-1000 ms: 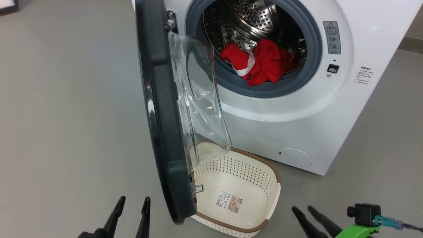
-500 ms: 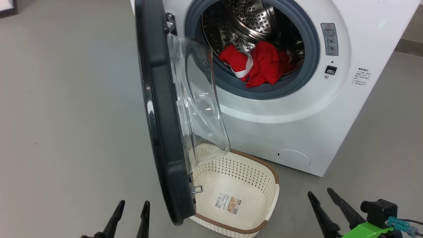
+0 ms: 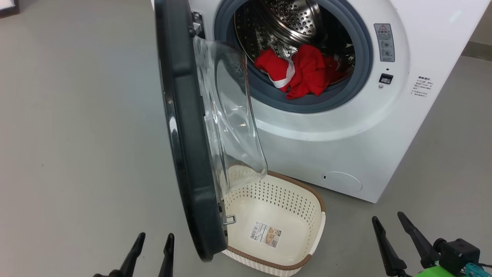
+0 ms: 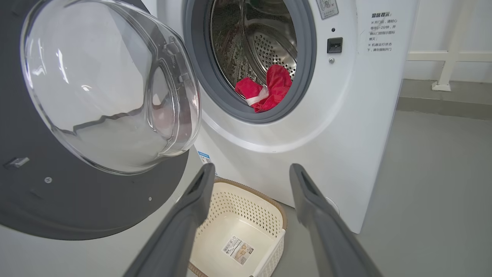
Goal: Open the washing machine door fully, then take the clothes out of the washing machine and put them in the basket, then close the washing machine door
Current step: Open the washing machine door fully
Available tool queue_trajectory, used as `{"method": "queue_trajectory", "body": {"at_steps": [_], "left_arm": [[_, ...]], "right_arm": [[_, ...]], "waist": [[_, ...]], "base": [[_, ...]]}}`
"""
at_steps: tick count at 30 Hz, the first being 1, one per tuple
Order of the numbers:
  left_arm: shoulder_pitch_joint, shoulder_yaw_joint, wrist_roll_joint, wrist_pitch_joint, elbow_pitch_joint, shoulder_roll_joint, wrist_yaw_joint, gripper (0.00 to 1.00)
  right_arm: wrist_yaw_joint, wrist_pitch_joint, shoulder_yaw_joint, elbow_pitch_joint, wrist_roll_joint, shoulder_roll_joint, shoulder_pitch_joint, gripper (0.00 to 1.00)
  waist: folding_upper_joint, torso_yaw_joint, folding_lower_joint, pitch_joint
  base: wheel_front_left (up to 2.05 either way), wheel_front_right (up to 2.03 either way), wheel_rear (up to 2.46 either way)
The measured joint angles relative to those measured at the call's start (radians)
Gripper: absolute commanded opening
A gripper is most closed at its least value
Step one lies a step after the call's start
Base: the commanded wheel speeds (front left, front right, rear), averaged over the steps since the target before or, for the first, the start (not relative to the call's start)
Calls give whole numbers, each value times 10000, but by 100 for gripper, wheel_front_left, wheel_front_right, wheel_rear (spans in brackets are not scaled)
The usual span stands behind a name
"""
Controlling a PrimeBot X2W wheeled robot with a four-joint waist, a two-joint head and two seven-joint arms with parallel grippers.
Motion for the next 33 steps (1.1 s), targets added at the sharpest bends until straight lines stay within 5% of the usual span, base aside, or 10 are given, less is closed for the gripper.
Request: {"method": "queue_trajectory", "body": {"at_steps": [14,15,16,17,18,33], "left_arm": [[-17,17,-94,0,-178,-2,2,100],[-27,19,-94,0,-205,-2,2,94],[-28,25,-94,0,-234,-2,2,42],[-29,38,-94,0,-270,-2,2,27],[-31,56,-94,0,-314,-2,2,2],[-901,173,-366,-63,-4096,-2,140,0]], "right_arm": [[0,0,-31,42,-268,54,97,100],[0,0,-31,42,-268,56,97,100],[0,0,-31,40,-268,58,97,100],[0,0,-33,40,-268,61,97,100],[0,0,-33,40,-268,65,97,100],[0,-2,-21,-6,-278,88,85,100]], "waist": [[0,-4,0,70],[0,-4,0,71],[0,-4,0,72],[0,-6,0,73],[0,-7,0,73],[0,-94,0,163]], "base": [[0,0,0],[0,0,0],[0,0,0],[0,0,0],[0,0,0],[0,0,0]]}}
